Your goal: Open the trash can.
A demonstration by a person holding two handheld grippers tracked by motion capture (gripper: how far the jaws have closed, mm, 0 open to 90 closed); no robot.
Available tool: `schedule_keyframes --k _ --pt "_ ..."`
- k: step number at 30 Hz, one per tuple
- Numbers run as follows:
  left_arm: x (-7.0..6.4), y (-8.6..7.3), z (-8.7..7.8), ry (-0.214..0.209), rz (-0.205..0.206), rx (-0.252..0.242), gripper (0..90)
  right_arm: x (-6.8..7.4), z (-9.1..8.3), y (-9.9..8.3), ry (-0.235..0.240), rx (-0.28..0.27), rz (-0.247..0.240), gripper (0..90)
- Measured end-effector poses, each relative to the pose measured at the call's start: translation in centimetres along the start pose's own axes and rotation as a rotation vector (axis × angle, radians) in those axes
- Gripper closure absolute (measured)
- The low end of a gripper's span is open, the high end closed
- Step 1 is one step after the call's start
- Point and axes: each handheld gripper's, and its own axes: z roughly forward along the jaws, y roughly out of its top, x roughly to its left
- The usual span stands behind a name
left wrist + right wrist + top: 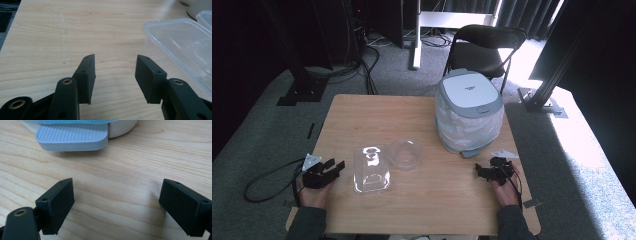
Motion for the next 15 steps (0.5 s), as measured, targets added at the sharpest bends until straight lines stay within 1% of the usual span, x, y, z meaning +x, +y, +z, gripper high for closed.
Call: schedule_keyframes --k 4,8,13,15 --pt "0.14 -0.15 0.17 0.011 -0.003 0.013 50.8 -0.02 0.00 -0.01 0.003 -0.001 -0.004 11.8" --pt "0.10 -0.29 0.26 0.035 0.019 0.030 50.8 -0.01 -0.12 -0.08 0.016 0.004 -0.014 11.8" --pt "0.07 -0.42 0.33 0.036 0.018 0.038 50.8 0.05 -0.16 -0.06 0.017 0.009 -0.015 11.8" --pt "-0.02 -0.48 0.39 0.040 0.024 0.044 50.4 0.03 -0.16 -0.10 0.018 0.006 -0.016 11.8"
